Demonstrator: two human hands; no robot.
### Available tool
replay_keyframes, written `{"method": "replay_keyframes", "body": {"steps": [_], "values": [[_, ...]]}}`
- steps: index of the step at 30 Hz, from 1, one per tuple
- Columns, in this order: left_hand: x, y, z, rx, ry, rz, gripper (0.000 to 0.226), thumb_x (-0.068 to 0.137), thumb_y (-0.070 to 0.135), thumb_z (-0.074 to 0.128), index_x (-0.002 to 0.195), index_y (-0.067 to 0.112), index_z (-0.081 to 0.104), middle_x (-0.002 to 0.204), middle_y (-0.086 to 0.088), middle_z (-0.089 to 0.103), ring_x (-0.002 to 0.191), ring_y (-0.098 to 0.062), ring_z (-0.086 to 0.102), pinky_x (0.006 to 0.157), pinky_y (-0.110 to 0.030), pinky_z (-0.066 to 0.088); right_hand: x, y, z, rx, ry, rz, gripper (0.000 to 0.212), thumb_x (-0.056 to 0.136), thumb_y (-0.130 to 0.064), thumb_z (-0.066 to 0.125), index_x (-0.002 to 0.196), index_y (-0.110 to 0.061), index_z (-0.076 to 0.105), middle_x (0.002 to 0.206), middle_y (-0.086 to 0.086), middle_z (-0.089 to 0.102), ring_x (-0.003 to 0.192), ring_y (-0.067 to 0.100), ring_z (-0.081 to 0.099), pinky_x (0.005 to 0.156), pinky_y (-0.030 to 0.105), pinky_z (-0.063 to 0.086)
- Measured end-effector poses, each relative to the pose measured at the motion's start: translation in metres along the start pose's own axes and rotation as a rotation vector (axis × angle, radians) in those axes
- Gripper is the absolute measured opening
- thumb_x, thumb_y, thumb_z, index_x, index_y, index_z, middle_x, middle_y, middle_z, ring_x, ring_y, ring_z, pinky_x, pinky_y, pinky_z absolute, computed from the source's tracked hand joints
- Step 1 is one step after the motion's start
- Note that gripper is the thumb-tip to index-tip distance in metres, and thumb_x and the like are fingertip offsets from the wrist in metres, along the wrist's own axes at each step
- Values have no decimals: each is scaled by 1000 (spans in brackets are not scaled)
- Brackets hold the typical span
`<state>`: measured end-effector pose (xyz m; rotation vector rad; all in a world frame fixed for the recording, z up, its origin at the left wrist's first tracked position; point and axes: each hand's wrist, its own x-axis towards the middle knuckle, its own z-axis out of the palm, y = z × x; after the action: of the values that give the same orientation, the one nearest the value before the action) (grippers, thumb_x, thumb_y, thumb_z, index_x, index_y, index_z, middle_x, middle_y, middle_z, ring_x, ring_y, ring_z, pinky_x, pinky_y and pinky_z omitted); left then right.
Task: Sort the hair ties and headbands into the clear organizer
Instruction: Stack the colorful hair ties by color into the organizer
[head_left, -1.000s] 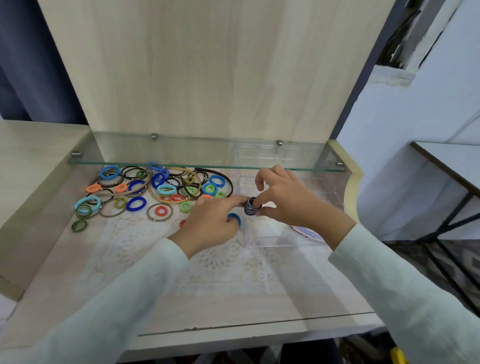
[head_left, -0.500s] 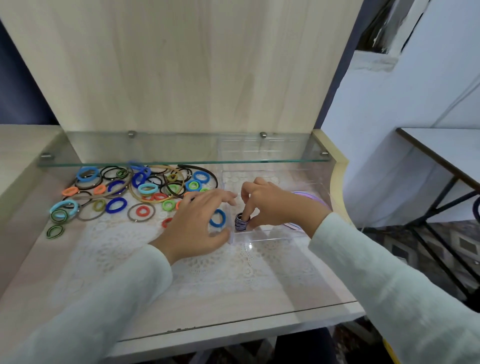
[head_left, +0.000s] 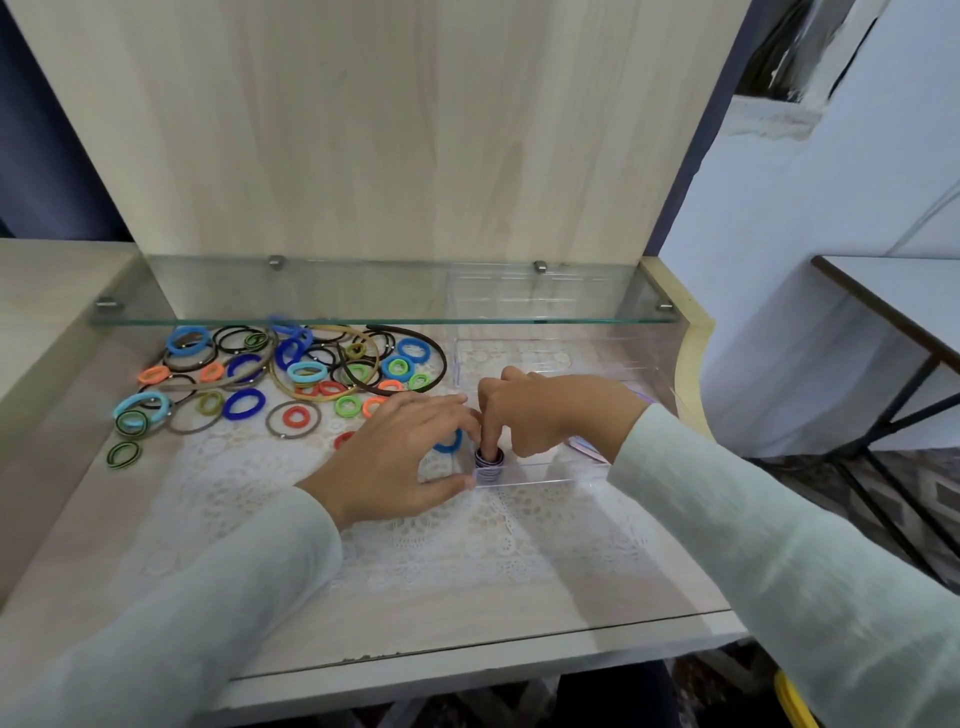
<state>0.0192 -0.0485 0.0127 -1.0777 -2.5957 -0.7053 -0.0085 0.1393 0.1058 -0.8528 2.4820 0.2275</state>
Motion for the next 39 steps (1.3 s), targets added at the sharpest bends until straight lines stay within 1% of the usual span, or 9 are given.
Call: {"method": "replay_keyframes", "body": {"steps": [4,8,13,20,25,30,33,35,39], "values": [[-1,-2,3,2,2,13,29,86,46,67,110,34,55,120,23,60,139,2,35,113,-27,22,-9,-10,-6,-65,-65,22,50,92,-6,41,123,-39,61,125,2,38,117,26,32,100,39,37],[-3,-1,6,-31,-1,29,22,88,38,67,108,35,58,119,26,60,139,6,33,115,-28,20,-9,-12,-5,-73,-71,41,46,94,-9,41,127,-36,59,129,4,39,120,27,32,100,38,37],[-5,-1,8,-83,-14,43,20,91,31,63,111,33,61,123,26,60,140,-2,36,115,-39,28,-9,-11,-3,-55,-82,59,42,95,-13,40,128,-30,60,132,6,39,122,28,32,102,39,37],[-7,0,10,-111,-18,27,22,92,29,61,112,36,58,125,26,60,140,-1,36,113,-42,31,-11,-6,0,35,-77,50,49,91,-5,39,125,-34,61,129,4,41,120,25,32,100,39,38],[-5,0,9,-114,-28,24,20,92,30,62,112,33,62,124,25,61,140,-2,37,112,-45,33,-15,1,-4,139,30,22,63,83,7,35,113,-37,66,108,0,42,106,20,33,87,34,38],[-5,0,9,-108,-21,32,19,92,32,61,111,29,64,131,22,58,138,0,38,112,-41,33,-10,13,4,322,319,83,47,80,7,37,93,-24,69,99,4,52,102,23,42,92,36,39],[-4,1,8,-119,-14,30,20,92,32,63,112,28,64,134,18,57,134,0,43,107,-38,38,-7,14,17,215,375,138,38,84,2,42,95,-23,69,94,-2,48,103,22,43,85,33,38],[-3,3,6,-149,-18,16,22,91,30,66,112,28,61,135,16,56,129,-1,47,102,-35,44,-7,10,25,99,361,123,34,87,-3,45,98,-26,69,99,-3,50,105,21,43,80,29,31],[-2,7,2,-204,-33,-36,27,90,30,68,112,31,52,136,13,51,123,-2,49,98,-27,45,-8,1,31,-78,363,81,30,91,-13,46,104,-28,69,113,1,55,108,23,43,86,32,34]]}}
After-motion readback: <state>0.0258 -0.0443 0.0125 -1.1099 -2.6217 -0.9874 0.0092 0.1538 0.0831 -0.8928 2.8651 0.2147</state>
